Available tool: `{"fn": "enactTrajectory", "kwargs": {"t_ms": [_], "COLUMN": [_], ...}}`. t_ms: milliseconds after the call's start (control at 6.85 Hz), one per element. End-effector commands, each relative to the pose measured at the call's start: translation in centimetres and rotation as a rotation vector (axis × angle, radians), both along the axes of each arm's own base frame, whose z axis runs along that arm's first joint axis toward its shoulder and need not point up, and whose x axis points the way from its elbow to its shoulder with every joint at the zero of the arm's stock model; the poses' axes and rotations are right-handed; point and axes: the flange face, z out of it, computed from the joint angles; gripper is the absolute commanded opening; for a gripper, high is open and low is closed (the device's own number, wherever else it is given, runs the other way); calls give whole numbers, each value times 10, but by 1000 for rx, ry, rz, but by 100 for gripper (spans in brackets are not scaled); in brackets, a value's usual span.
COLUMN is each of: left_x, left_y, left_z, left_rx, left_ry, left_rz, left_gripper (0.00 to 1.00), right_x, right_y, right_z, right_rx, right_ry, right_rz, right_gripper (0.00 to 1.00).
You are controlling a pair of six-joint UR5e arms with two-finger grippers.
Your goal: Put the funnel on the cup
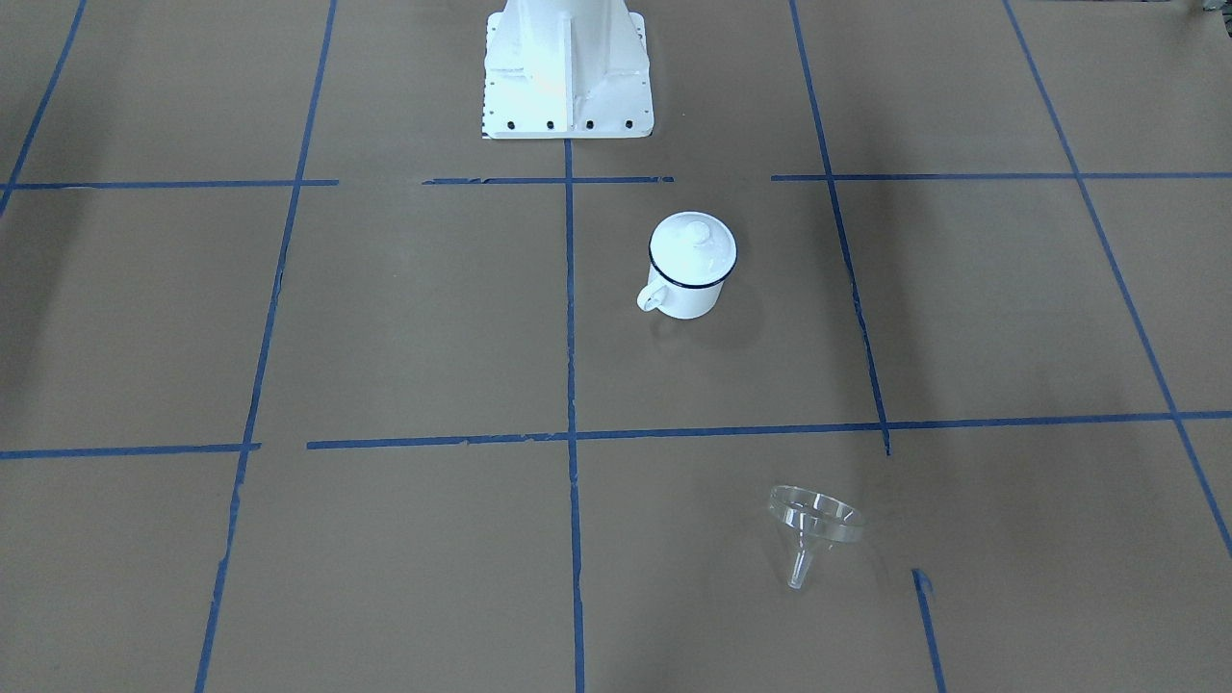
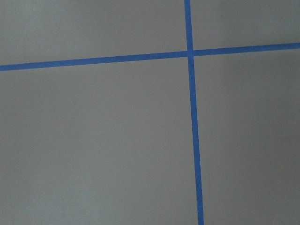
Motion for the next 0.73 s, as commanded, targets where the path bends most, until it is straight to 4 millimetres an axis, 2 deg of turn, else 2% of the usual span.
{"fn": "enactTrajectory", "kwargs": {"t_ms": [0, 292, 438, 584], "left_x": [2, 2, 1, -1], "left_y": [-11, -13, -40, -76], "left_z": [-17, -26, -66, -102], "left_rx": [37, 56, 135, 213], "left_ry": [5, 6, 6, -20], "left_rz": [5, 5, 4, 5], "left_gripper": [100, 100, 100, 100], "right_x": [0, 0, 0, 0], "right_y": [0, 0, 0, 0], "right_z": [0, 0, 0, 0], "right_rx": [0, 0, 0, 0], "right_ry": [0, 0, 0, 0], "right_rz": [0, 0, 0, 0], "right_gripper": [100, 100, 100, 100]}}
